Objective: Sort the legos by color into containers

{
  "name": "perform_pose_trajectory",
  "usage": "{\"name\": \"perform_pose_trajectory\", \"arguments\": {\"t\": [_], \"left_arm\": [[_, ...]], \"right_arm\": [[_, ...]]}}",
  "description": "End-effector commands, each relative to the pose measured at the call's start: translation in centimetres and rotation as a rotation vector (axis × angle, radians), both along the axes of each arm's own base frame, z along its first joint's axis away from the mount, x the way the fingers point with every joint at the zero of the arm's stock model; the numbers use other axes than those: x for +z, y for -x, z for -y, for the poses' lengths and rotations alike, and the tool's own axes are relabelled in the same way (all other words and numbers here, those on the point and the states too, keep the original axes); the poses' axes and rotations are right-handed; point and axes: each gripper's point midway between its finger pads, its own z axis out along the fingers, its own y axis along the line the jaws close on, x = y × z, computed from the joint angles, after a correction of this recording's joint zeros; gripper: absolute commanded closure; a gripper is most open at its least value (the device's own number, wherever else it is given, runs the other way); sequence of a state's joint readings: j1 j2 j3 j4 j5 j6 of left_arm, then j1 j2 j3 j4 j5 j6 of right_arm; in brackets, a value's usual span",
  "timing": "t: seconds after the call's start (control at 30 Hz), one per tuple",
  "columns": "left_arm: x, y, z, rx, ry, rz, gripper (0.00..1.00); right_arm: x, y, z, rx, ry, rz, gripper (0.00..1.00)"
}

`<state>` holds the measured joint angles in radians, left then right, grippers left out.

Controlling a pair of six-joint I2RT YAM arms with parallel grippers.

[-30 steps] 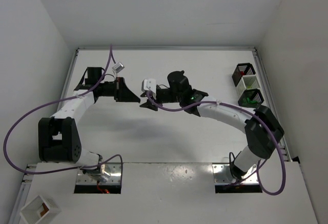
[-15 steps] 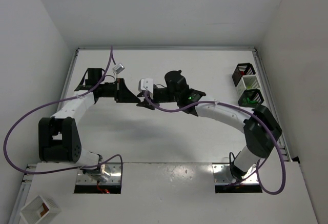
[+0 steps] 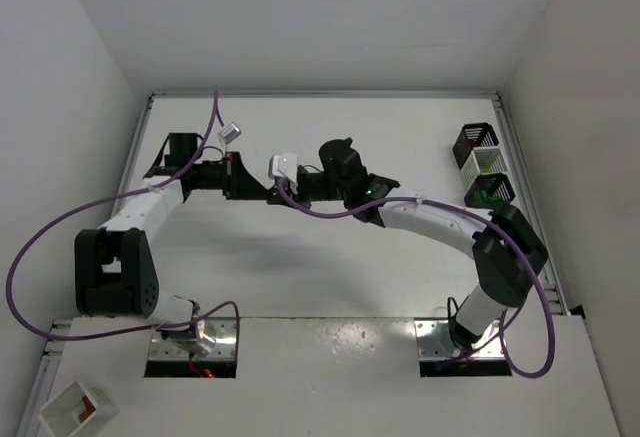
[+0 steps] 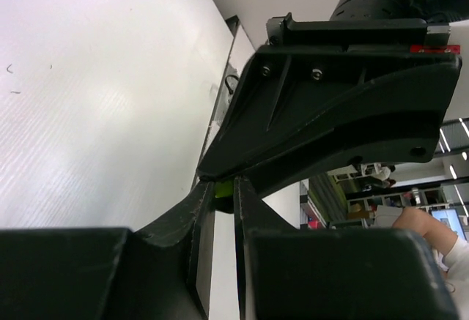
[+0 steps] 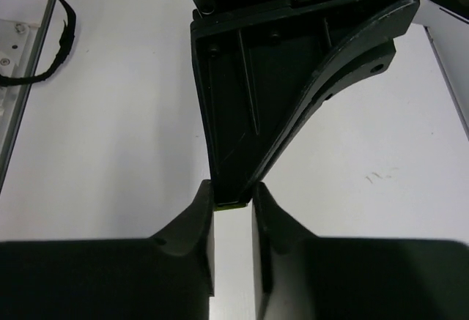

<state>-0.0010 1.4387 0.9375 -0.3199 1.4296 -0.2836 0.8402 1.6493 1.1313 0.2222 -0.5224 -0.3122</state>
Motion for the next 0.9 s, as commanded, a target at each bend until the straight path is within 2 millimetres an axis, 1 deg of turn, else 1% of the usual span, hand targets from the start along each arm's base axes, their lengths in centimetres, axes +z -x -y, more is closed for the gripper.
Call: {"name": "perform_pose_trajectory", "arguments": {"t": [0.0,0.03,0.07,0.1,0.13,0.17,0.2,0.23,0.27,0.3,0.33,0.37,0.4,0.43,0.47,0.53,0.57,0.6,0.63,0.67,0.77,0.8,0.87], "left_arm": [[1.3,0.9,0.3,-0.056,0.044,0.052,0.85],[1.4,0.9,0.3,-0.056,0.044,0.052,0.81],[1.4,0.9,0.3,-0.056,0.044,0.052,0.75],[1.6,1.0,0.3,-0.056,0.044,0.061,0.72],[1.6,1.0,0.3,-0.056,0.044,0.061,0.68],[1.6,1.0,0.3,-0.056,0.044,0.061,0.57],[1.5,0.6,0.0,-0.038,0.037,0.062,0.51],[1.6,0.4,-0.2,-0.019,0.027,0.074,0.45],[1.6,0.4,-0.2,-0.019,0.027,0.074,0.36],[1.3,0.2,-0.7,0.01,0.015,0.062,0.33],[1.2,-0.1,-1.0,0.03,0.008,0.062,0.3],[1.0,0.0,-1.1,0.042,-0.004,0.063,0.23],[1.0,-0.2,-1.4,0.055,-0.004,0.063,0.21],[1.1,-0.3,-1.4,0.064,-0.014,0.073,0.19],[0.9,-0.3,-1.7,0.081,-0.022,0.075,0.18],[1.2,-0.4,-2.0,0.093,-0.023,0.085,0.17],[0.8,-0.4,-2.0,0.102,-0.031,0.076,0.17],[1.0,-0.5,-2.3,0.114,-0.032,0.086,0.16],[1.3,-0.5,-2.6,0.127,-0.033,0.098,0.16],[1.3,-0.5,-2.6,0.127,-0.033,0.098,0.16],[1.3,-0.4,-3.1,0.14,-0.028,0.099,0.14],[1.3,-0.6,-3.4,0.153,-0.028,0.098,0.14],[1.0,-0.8,-3.8,0.18,-0.044,0.097,0.14]], "right_arm": [[2.0,0.1,-0.7,0.015,-0.053,0.045,0.89],[2.4,0.0,-0.5,0.005,-0.057,0.053,0.95],[2.4,-0.1,-0.5,0.007,-0.056,0.062,0.97],[1.9,-0.1,-0.4,-0.002,-0.046,0.057,0.98],[1.9,-0.1,-0.4,-0.002,-0.046,0.057,1.0],[1.9,-0.1,-0.1,-0.012,-0.043,0.058,1.0],[1.4,-0.3,0.3,-0.022,-0.035,0.051,1.0],[1.9,-0.3,0.4,-0.022,-0.043,0.058,1.0],[1.9,-0.3,0.4,-0.019,-0.041,0.067,1.0],[1.2,-0.5,0.9,-0.028,-0.024,0.052,1.0],[1.6,-0.6,1.0,-0.037,-0.03,0.061,1.0],[1.4,-0.3,1.3,-0.037,-0.022,0.054,1.0],[0.8,-0.7,1.7,-0.055,-0.011,0.048,1.0],[1.3,-0.7,1.8,-0.055,-0.019,0.055,1.0],[1.0,-0.4,2.1,-0.055,-0.009,0.047,1.0],[0.2,-0.2,2.7,-0.073,0.013,0.035,1.0],[-0.9,0.2,3.2,-0.073,0.035,0.016,1.0],[-0.7,0.0,3.8,-0.091,0.034,0.021,1.0],[-1.1,0.4,4.2,-0.091,0.044,0.012,1.0],[-2.3,0.9,4.8,-0.087,0.07,0.0,1.0],[-2.8,0.9,6.1,-0.123,0.088,-0.002,1.0],[-3.8,1.3,6.5,-0.123,0.113,-0.023,1.0],[-3.8,0.0,8.2,-0.208,0.135,-0.044,1.0]]}}
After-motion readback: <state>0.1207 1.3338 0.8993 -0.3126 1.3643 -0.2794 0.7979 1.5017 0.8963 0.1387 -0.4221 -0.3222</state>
